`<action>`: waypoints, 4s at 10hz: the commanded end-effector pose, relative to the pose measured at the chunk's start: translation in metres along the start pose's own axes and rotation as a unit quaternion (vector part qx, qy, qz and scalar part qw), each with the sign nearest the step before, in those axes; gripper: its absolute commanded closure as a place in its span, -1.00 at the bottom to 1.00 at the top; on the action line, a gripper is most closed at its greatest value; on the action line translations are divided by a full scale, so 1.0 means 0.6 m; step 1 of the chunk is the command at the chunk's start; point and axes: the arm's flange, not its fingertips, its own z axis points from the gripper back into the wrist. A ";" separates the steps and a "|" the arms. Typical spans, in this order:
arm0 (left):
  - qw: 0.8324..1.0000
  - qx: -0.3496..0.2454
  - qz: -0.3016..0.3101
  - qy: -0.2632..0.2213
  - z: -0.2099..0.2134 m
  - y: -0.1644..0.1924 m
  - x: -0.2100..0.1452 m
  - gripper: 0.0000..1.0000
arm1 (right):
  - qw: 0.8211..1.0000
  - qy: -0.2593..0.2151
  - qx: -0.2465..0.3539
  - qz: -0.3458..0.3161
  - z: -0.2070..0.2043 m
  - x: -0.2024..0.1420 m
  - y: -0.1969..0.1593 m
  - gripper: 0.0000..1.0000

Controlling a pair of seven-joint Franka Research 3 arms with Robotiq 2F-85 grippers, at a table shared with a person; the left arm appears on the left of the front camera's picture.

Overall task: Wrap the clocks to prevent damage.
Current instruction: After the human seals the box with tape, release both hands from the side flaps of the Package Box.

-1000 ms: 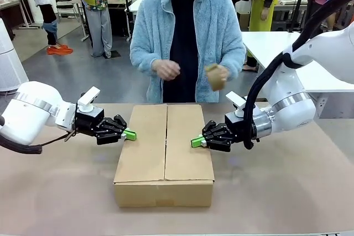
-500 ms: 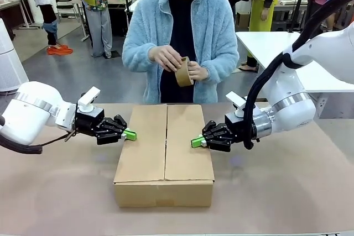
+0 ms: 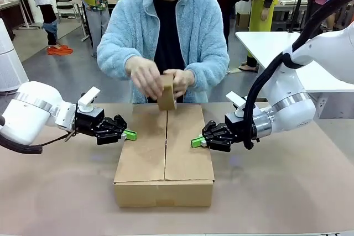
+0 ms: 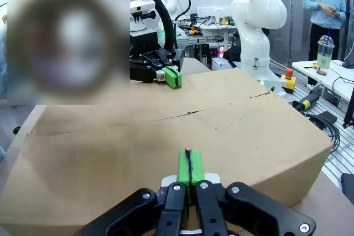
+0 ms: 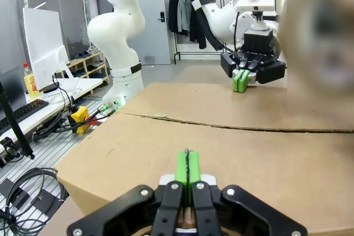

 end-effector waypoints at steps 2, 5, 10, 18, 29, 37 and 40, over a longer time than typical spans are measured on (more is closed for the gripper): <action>1.000 0.004 0.002 -0.002 -0.004 0.003 -0.005 0.99 | 1.000 0.006 -0.005 -0.002 -0.001 -0.005 0.000 0.98; 1.000 0.004 0.002 -0.002 -0.004 0.003 -0.005 0.99 | 1.000 0.006 -0.005 -0.002 -0.001 -0.005 0.000 0.98; 1.000 0.004 0.002 -0.002 -0.004 0.003 -0.005 0.99 | 1.000 0.006 -0.005 -0.002 -0.001 -0.005 0.000 0.98; 1.000 0.004 0.002 -0.002 -0.004 0.003 -0.005 0.99 | 1.000 0.006 -0.005 -0.002 -0.001 -0.005 0.000 0.98; 1.000 0.004 0.002 -0.002 -0.004 0.003 -0.005 0.99 | 1.000 0.006 -0.005 -0.002 -0.001 -0.005 0.000 0.98; 1.000 0.004 0.002 -0.002 -0.004 0.003 -0.005 0.99 | 1.000 0.006 -0.005 -0.002 -0.001 -0.005 0.000 0.98; 1.000 0.004 0.002 -0.002 -0.004 0.003 -0.005 0.99 | 1.000 0.006 -0.005 -0.002 -0.001 -0.005 0.000 0.98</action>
